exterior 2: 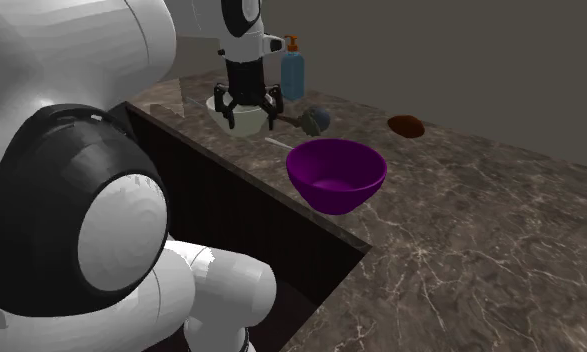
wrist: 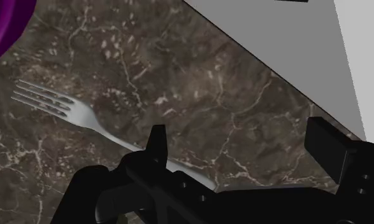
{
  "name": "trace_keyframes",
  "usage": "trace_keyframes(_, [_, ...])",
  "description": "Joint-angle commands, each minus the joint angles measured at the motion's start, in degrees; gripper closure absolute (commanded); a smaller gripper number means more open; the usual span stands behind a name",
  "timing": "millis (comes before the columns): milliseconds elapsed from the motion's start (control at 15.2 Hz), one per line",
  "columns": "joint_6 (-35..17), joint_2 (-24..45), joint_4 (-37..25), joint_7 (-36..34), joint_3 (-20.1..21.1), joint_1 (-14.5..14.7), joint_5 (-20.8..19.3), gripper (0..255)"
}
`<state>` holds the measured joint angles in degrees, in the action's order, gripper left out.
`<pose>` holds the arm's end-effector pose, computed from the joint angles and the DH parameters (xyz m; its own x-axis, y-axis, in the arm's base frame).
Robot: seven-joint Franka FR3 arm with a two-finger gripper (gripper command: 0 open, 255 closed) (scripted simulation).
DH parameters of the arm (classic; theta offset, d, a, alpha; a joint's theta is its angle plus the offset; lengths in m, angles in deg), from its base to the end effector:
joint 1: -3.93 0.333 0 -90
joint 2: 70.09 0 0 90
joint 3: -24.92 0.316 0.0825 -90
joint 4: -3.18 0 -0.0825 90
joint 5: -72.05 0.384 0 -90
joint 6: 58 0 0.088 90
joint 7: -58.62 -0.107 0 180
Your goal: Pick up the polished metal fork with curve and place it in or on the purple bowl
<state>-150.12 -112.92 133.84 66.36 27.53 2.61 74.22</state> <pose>0.3220 0.0161 0.6173 0.9865 0.1458 0.0745 0.1460 -0.9893 0.0032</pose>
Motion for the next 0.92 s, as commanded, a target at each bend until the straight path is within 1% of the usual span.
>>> trace_keyframes(0, [0.00,0.00,0.00,0.00,0.00,0.00,0.00,0])
trace_keyframes(330, [-1.52,4.00,-0.08,20.19,-8.29,2.59,-6.04,0])
trace_keyframes(726, [-4.75,13.05,-4.22,43.86,-17.12,5.83,-11.78,0])
trace_keyframes(792, [-5.05,13.89,-4.69,45.63,-17.70,6.06,-12.08,0])
trace_keyframes(858, [-5.80,13.83,-3.87,45.61,-17.78,6.01,-12.15,0])
